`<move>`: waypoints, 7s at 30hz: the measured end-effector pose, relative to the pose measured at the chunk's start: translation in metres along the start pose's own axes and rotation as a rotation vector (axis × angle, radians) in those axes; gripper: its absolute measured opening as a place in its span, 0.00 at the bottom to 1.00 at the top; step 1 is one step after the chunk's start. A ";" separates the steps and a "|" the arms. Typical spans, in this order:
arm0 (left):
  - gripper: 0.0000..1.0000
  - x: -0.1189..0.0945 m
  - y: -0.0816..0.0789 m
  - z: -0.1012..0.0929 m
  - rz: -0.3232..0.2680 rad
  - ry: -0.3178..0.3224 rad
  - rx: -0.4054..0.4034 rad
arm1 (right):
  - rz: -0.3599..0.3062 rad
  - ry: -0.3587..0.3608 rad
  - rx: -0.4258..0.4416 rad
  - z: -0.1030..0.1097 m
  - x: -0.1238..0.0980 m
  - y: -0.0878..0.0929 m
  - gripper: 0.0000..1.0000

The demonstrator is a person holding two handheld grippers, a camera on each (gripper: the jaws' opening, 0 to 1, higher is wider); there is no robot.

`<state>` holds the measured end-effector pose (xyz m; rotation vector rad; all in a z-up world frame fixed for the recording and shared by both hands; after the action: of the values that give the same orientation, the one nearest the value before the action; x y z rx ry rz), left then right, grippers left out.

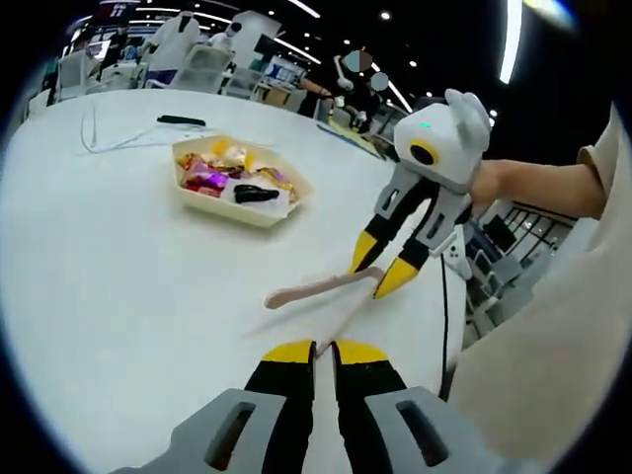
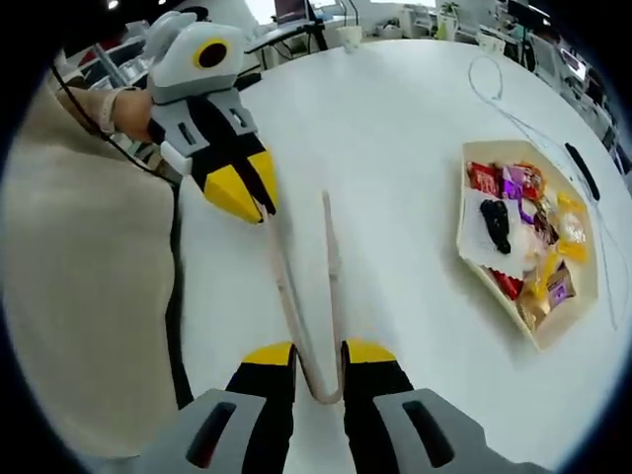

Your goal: Place the target food into the container with the food tongs after gripping and lifting it, then release it inside without dropping or visibly crushing the food.

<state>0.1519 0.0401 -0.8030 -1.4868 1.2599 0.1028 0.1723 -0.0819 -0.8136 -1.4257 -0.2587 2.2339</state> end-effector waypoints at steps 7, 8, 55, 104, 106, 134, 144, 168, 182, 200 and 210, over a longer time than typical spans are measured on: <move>0.04 0.003 -0.001 0.002 0.008 -0.003 -0.002 | 0.008 0.026 0.003 -0.006 0.001 0.001 0.17; 0.04 0.006 -0.002 0.003 0.013 -0.006 0.002 | 0.012 0.031 0.003 -0.007 0.002 0.001 0.17; 0.05 0.033 0.008 0.008 0.080 -0.018 0.023 | 0.098 0.117 0.013 -0.024 0.010 0.013 0.17; 0.20 0.035 0.003 0.005 0.054 -0.037 0.137 | 0.078 0.231 0.006 -0.025 0.013 0.015 0.21; 0.21 0.033 0.001 0.006 0.047 -0.040 0.132 | 0.077 0.231 0.011 -0.025 0.013 0.016 0.23; 0.44 -0.027 -0.034 0.006 -0.148 -0.139 0.143 | -0.253 0.379 0.231 0.008 -0.052 0.015 0.33; 0.47 -0.050 -0.052 0.000 -0.229 -0.183 0.144 | -0.409 0.425 0.288 0.021 -0.077 0.004 0.36; 0.58 -0.110 -0.082 0.006 -0.423 -0.338 0.118 | -0.747 0.540 0.274 0.059 -0.134 -0.021 0.55; 0.67 -0.151 -0.102 0.007 -0.576 -0.395 0.115 | -0.972 0.675 0.252 0.065 -0.171 -0.030 0.74; 0.91 -0.187 -0.102 0.023 -0.726 -0.504 0.146 | -1.173 0.895 0.282 0.076 -0.204 -0.012 0.96; 0.91 -0.189 -0.101 0.029 -0.727 -0.498 0.123 | -1.220 0.933 0.295 0.079 -0.205 -0.012 0.98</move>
<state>0.1606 0.1600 -0.6228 -1.5973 0.2868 -0.0843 0.1763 -0.1636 -0.6093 -1.3860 -0.3196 0.5335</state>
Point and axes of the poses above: the point that each gripper's makers call its tool centre point, and the gripper's own axes: x roughly forward along the fingers, z roughly to its left, y roughly out of its underside, the point moved 3 cm from there along -x, roughly backward along the fingers, and after that the axes turned 12 degrees about -y, right-handed, at the moved point
